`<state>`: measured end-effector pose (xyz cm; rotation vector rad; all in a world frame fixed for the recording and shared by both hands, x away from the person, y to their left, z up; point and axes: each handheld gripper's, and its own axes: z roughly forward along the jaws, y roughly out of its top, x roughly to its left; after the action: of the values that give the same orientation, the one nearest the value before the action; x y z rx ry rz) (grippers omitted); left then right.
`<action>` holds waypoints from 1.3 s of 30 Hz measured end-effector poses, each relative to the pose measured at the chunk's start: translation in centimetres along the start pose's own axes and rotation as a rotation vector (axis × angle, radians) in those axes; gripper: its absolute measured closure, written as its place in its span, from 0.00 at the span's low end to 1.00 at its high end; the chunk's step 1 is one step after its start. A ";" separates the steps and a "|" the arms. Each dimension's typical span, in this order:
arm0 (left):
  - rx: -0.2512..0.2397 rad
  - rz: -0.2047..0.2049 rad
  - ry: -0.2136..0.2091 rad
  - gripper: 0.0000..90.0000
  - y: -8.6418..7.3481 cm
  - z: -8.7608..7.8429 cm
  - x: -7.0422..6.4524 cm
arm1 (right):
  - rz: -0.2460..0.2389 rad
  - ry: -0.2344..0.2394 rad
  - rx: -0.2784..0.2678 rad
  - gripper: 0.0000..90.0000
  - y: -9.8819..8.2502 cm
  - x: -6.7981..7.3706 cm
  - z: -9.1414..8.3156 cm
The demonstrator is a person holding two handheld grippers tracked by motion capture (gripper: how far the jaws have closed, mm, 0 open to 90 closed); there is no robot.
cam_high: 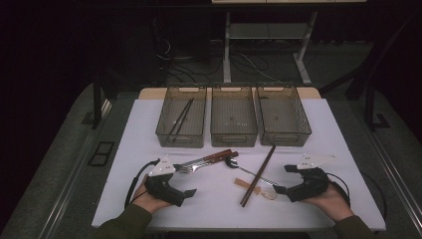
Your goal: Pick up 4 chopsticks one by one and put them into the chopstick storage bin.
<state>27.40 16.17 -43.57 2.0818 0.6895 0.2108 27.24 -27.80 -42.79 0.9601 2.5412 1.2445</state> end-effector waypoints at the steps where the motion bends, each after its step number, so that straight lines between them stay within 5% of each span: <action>1: 0.001 0.000 -0.001 0.00 0.0 0.0 0.0 | 0.001 0.005 0.005 0.17 0.1 0.0 0.1; 18: 0.008 0.005 -0.003 0.00 0.0 0.0 0.0 | -0.052 0.055 0.055 0.66 3.5 -1.8 2.8; 27: 0.009 0.003 -0.006 0.00 0.0 0.0 0.0 | -0.027 -0.025 0.076 0.98 4.8 -3.6 3.9; 39: 0.010 0.000 -0.012 0.00 0.0 0.1 0.0 | 0.017 -0.143 0.115 1.00 5.7 -6.8 6.2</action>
<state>27.43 16.14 -43.62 2.0907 0.6839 0.1950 37.80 -25.25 -43.40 1.0563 2.5201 1.0038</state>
